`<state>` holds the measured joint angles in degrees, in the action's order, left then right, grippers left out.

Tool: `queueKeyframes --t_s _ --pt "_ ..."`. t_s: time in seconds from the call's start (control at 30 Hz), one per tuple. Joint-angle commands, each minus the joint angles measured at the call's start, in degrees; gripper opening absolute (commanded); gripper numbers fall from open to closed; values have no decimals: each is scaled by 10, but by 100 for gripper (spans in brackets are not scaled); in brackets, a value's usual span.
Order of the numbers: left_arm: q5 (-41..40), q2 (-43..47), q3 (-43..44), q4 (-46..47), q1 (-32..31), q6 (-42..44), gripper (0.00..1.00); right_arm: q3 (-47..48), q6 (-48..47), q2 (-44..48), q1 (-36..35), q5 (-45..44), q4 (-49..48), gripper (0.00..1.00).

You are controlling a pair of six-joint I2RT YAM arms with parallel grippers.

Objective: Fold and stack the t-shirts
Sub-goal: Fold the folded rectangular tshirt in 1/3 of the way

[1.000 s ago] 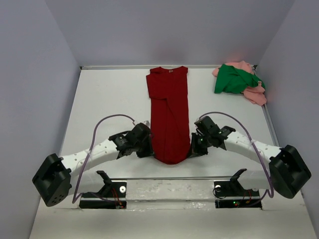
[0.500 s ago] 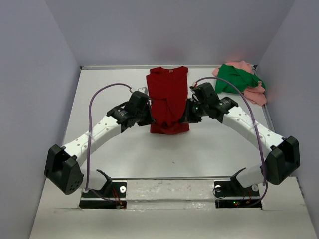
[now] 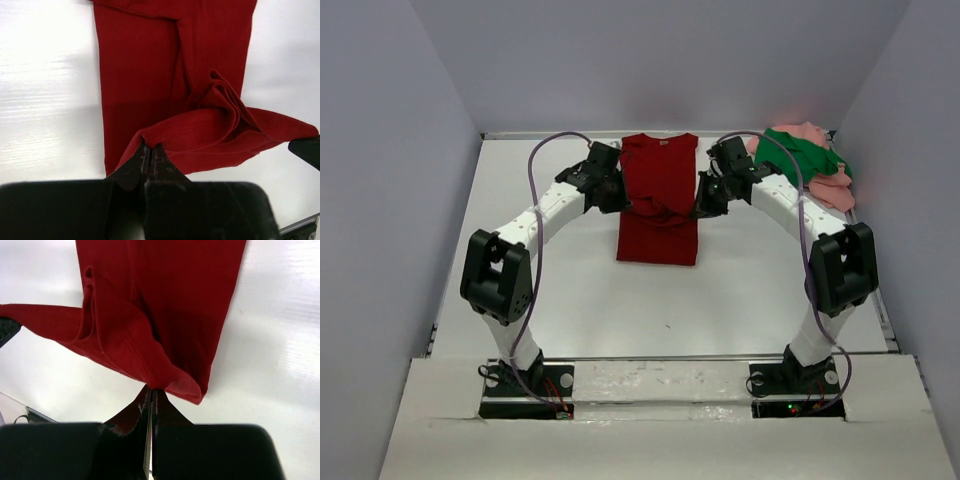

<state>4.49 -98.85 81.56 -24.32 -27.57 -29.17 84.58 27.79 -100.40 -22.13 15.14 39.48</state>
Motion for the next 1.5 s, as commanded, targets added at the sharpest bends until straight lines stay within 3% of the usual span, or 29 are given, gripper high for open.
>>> queueKeyframes --t_s 0.0,0.4,0.8,1.47 --pt "17 -21 38 3 15 18 0 38 -19 -34 3 21 -19 0" --pt "66 -98 76 16 54 39 0 110 -24 -127 14 9 -33 0" --pt "83 -168 127 22 69 61 0 118 -30 -161 25 -3 -48 0" --pt "83 -209 147 43 81 50 0 178 -50 -225 36 -22 -72 0"
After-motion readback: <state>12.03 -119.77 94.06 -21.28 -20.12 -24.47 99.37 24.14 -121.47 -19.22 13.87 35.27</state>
